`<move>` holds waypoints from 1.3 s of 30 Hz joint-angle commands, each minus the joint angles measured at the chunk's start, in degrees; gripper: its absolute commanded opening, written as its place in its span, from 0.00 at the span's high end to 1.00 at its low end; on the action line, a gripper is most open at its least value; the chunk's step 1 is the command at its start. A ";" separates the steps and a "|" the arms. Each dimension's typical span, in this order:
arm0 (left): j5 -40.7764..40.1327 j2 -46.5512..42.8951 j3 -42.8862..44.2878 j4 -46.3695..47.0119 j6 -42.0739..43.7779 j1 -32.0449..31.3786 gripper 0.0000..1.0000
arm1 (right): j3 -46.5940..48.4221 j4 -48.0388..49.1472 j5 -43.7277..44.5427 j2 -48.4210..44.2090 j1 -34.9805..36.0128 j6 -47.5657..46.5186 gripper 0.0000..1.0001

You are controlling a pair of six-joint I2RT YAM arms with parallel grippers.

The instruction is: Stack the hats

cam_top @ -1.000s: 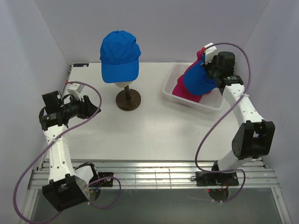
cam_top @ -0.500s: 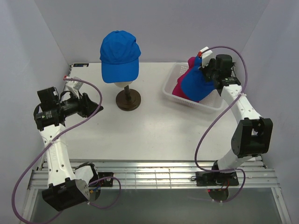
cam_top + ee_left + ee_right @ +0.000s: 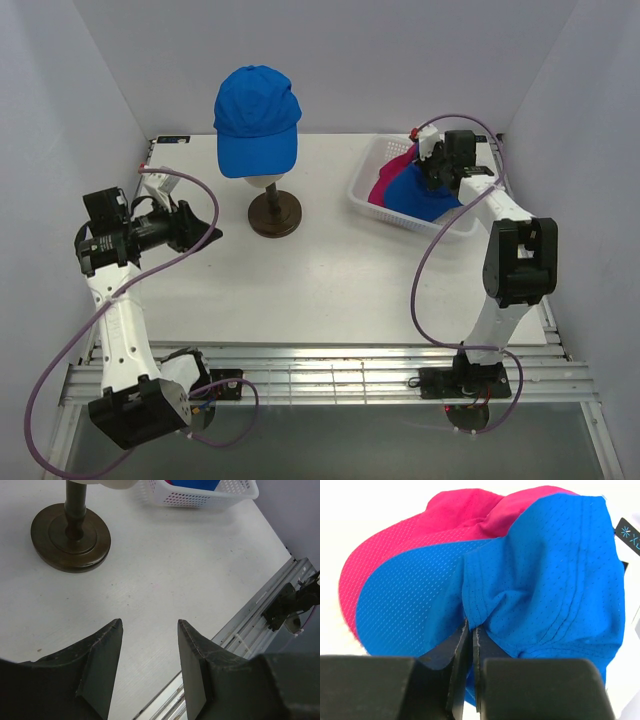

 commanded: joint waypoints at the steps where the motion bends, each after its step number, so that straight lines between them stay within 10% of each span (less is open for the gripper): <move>1: 1.94 0.32 -0.60 -0.69 1.20 -0.13 0.42 | 6.13 0.41 -1.09 1.74 0.15 1.79 0.88; 5: 1.94 0.94 -0.43 -0.60 1.29 -0.13 0.42 | 8.51 -1.00 0.92 2.28 0.50 4.34 0.42; 12: 2.29 1.99 -0.86 -0.34 1.38 -0.13 0.42 | 6.58 0.05 11.27 -4.04 0.07 14.26 0.24; 24: 2.82 2.43 -2.45 0.45 1.38 -0.13 0.41 | -11.69 5.58 3.23 -11.53 -14.96 61.70 0.34; 39: 2.91 3.13 -3.59 0.54 1.99 -0.13 0.41 | -13.10 12.09 -1.09 -6.43 -16.81 69.82 0.35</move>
